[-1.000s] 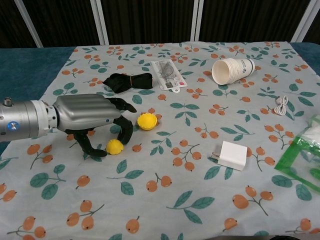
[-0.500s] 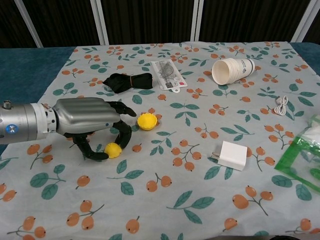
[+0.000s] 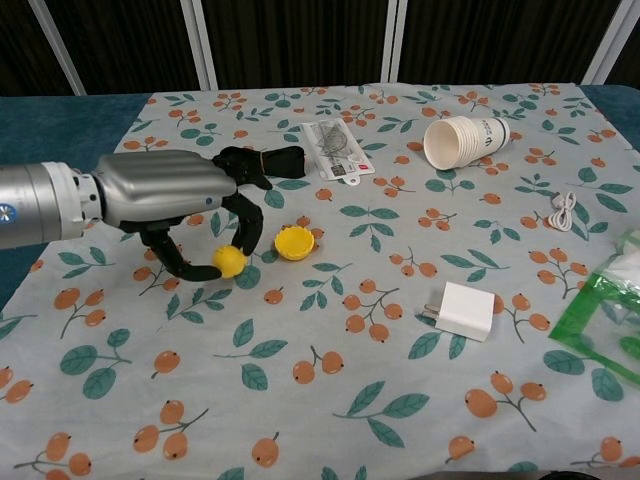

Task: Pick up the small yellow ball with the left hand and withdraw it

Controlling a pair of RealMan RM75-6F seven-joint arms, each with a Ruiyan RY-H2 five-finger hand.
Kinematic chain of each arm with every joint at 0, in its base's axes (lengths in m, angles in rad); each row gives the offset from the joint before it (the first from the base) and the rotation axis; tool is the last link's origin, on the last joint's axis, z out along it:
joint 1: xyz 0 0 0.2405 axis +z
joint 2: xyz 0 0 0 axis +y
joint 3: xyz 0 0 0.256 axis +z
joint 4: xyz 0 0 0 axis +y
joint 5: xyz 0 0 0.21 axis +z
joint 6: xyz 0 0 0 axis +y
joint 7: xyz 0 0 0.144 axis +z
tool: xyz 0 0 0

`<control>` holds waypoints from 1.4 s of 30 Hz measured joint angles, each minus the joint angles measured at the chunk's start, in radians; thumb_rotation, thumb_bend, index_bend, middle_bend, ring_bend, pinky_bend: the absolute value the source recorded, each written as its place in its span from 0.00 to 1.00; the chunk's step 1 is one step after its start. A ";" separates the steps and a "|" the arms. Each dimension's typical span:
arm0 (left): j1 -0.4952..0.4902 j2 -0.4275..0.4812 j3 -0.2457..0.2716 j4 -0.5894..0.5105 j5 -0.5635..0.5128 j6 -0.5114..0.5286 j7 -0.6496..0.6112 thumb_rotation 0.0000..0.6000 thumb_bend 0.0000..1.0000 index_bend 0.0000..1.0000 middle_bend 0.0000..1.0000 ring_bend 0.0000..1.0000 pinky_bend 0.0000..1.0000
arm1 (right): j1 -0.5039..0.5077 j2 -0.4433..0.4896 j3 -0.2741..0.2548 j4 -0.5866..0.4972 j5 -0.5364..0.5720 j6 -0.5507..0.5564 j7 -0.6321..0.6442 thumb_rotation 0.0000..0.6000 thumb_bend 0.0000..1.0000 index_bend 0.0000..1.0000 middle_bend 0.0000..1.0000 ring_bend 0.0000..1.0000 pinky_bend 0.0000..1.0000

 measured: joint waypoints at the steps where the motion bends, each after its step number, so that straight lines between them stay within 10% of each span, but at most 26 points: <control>1: -0.002 -0.001 -0.006 0.001 -0.002 0.002 -0.003 1.00 0.36 0.45 0.45 0.04 0.08 | 0.000 0.000 0.000 0.000 0.000 -0.001 -0.001 1.00 0.11 0.11 0.08 0.11 0.19; 16: -0.084 -0.140 -0.106 0.196 -0.104 -0.082 -0.024 1.00 0.36 0.43 0.44 0.04 0.08 | 0.001 0.001 0.000 0.001 0.005 -0.006 -0.001 1.00 0.11 0.11 0.08 0.11 0.19; 34: -0.139 -0.206 -0.107 0.270 -0.094 -0.116 -0.073 1.00 0.31 0.42 0.42 0.04 0.08 | 0.000 0.004 0.000 -0.003 0.005 -0.006 0.010 1.00 0.11 0.11 0.08 0.11 0.19; 42: -0.149 -0.207 -0.102 0.270 -0.109 -0.146 -0.085 1.00 0.20 0.15 0.12 0.00 0.03 | -0.001 0.006 -0.001 0.000 -0.001 -0.003 0.023 1.00 0.11 0.11 0.08 0.11 0.19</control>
